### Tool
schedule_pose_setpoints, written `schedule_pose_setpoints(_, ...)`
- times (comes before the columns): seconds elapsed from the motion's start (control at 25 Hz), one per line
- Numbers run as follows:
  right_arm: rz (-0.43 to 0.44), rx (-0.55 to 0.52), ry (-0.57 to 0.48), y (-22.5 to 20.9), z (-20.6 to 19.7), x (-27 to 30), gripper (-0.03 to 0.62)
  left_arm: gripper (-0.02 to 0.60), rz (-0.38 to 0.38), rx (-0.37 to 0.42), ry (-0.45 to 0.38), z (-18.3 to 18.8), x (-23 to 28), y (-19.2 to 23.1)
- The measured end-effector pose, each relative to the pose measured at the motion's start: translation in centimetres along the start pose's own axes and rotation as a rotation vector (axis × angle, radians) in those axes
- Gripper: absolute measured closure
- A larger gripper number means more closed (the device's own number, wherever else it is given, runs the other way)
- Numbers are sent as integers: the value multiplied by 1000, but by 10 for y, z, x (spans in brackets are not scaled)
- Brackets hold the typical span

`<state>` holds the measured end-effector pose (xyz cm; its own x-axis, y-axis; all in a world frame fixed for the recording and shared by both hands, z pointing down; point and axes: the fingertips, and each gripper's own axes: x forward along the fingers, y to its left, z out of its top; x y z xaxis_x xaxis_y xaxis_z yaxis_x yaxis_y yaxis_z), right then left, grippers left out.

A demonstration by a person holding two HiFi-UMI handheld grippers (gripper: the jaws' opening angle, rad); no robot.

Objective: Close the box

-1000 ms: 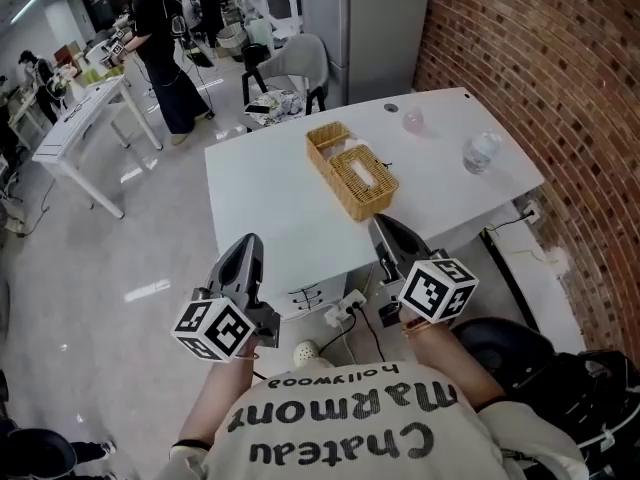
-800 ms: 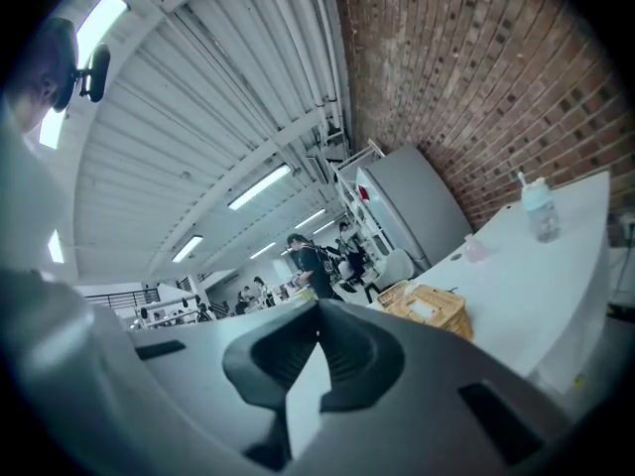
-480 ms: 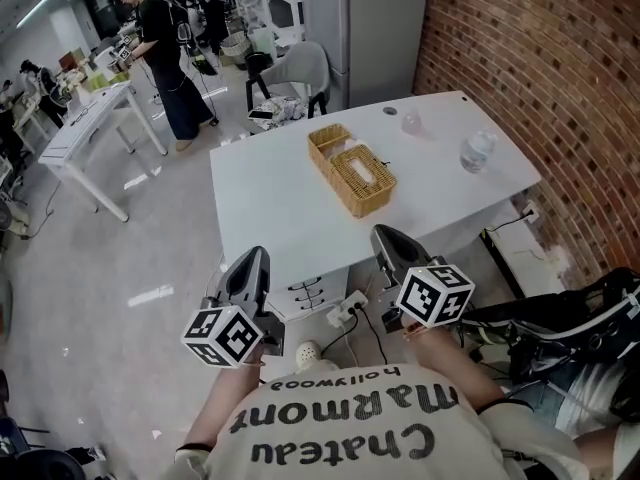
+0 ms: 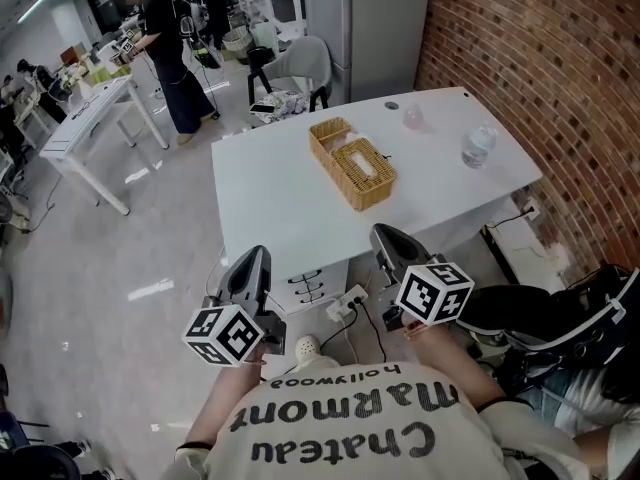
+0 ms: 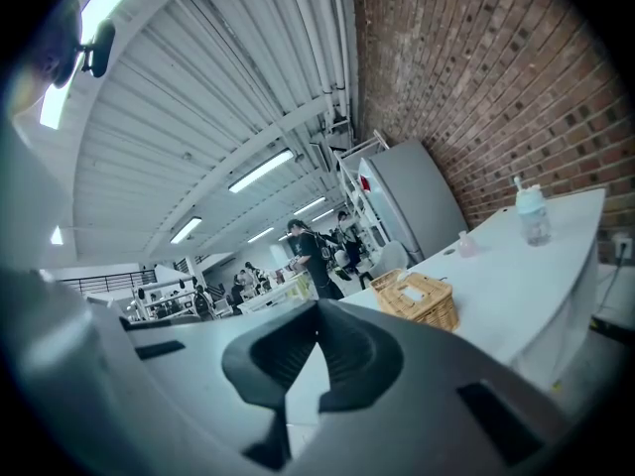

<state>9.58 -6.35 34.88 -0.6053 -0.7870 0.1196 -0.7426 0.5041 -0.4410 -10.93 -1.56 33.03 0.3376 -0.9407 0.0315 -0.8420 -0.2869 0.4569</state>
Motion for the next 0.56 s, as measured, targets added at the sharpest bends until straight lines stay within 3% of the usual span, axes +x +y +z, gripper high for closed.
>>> schedule_pose_setpoints(0.56,10,-10,20,0,-3,-1,591,580,-3,-29,9,-10,-3,-7)
